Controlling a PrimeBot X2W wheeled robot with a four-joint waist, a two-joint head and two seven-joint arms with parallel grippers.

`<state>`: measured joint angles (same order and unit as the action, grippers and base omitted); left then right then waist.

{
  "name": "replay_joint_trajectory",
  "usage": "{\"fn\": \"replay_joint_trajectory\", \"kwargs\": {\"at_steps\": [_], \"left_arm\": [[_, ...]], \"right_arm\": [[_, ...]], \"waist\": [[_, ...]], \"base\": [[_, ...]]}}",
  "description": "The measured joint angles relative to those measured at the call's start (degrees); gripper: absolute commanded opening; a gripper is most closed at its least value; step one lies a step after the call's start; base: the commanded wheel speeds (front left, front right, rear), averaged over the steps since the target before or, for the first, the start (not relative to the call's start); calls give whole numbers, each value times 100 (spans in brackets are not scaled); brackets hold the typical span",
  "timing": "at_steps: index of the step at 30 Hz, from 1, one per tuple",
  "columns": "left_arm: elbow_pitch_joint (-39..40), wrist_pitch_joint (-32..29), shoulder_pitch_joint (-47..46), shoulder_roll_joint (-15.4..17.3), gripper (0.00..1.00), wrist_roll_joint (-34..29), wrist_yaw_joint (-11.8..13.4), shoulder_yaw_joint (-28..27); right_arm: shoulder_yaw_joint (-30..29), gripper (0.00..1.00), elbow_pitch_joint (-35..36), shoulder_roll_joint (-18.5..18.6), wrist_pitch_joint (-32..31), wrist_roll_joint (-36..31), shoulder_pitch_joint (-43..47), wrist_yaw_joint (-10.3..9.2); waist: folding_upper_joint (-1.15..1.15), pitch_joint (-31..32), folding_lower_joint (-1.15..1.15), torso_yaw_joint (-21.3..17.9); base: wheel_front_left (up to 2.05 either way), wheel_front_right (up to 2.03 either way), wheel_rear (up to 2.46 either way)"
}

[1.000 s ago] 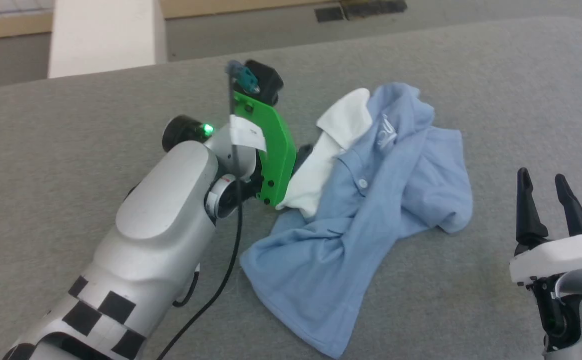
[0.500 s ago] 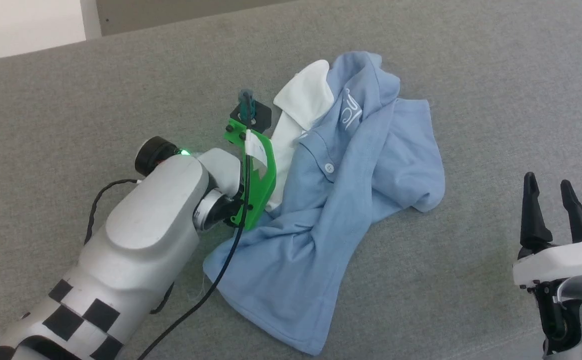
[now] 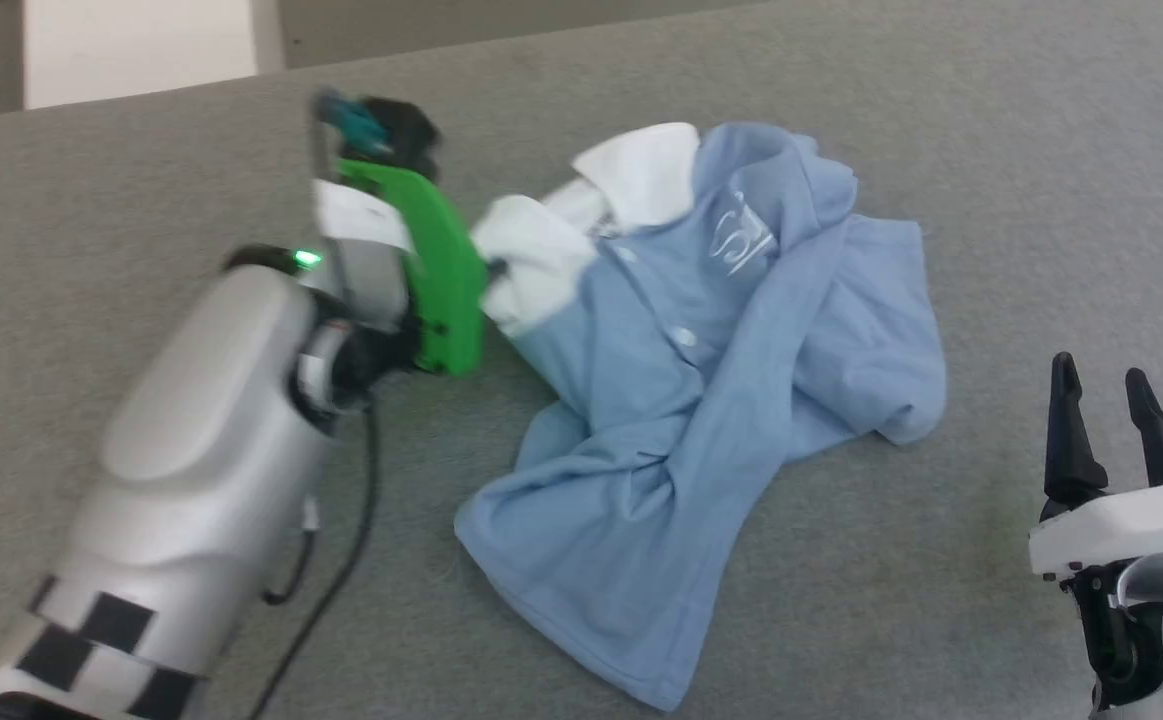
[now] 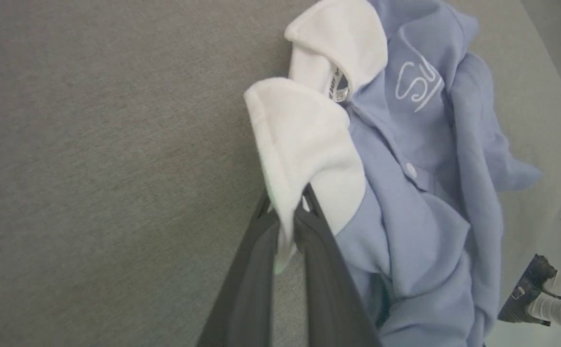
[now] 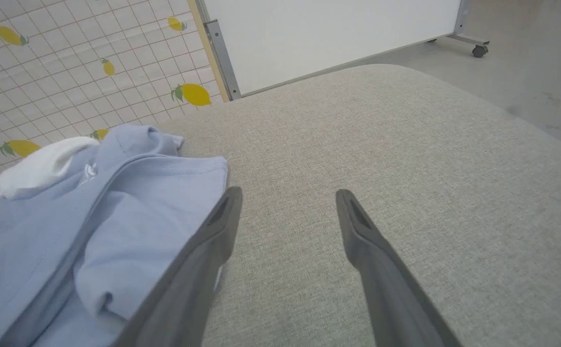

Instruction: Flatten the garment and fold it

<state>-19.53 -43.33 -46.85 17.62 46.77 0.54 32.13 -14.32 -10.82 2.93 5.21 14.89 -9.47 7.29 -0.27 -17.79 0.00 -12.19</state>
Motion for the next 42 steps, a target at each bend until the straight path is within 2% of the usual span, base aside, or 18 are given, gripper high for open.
{"fn": "replay_joint_trajectory", "kwargs": {"at_steps": [3,9,12,15,19,20,24,26,28,33,37,39,42], "left_arm": [[-26,216,-2,215,0,115,205,-357],[-423,452,252,994,0,171,702,-1033],[-581,584,633,1260,0,326,921,-1402],[-643,524,1178,1383,0,539,987,-1525],[-619,515,1779,1311,0,800,988,-1629],[-588,595,1838,1266,100,876,988,-1682],[-293,1131,1914,1138,100,1036,835,-2006],[15,1734,1917,1136,100,1063,538,-2212],[281,2320,1932,1235,100,839,292,-2298],[777,4010,2215,1368,100,162,-62,-2537],[884,5239,2664,1245,100,-257,-148,-2631],[866,5575,2976,1141,100,-454,-133,-2641],[920,5755,3317,953,100,-668,-71,-2708]], "right_arm": [[-7,100,-20,0,-71,-56,-5,0],[84,100,1,-3,-177,-109,-127,0],[113,100,29,-4,-242,-145,-151,0],[120,100,62,-4,-271,-155,-157,0],[112,100,107,-2,-314,-179,-158,0],[118,100,109,-2,-321,-179,-158,0],[147,100,115,-3,-331,-186,-159,0],[157,100,121,-4,-370,-188,-160,0],[152,100,122,-1,-396,-232,-160,0],[136,100,142,-3,-471,-250,-159,0],[148,100,147,-1,-595,-290,-148,0],[154,100,153,-4,-670,-332,-145,0],[215,100,162,-3,-823,-346,-147,0]], "waist": [[0,86,0,171],[0,312,0,477],[0,406,0,575],[0,472,0,635],[0,478,0,713],[0,477,0,730],[0,511,0,776],[0,553,0,788],[0,603,0,806],[0,744,0,863],[0,833,0,943],[0,864,0,999],[0,892,0,1068]], "base": [[0,0,0],[0,0,0],[0,0,0],[0,0,0],[0,0,0],[0,0,0],[0,0,0],[0,0,0],[0,0,0],[0,0,0],[0,0,0],[0,0,0],[0,0,0]]}}
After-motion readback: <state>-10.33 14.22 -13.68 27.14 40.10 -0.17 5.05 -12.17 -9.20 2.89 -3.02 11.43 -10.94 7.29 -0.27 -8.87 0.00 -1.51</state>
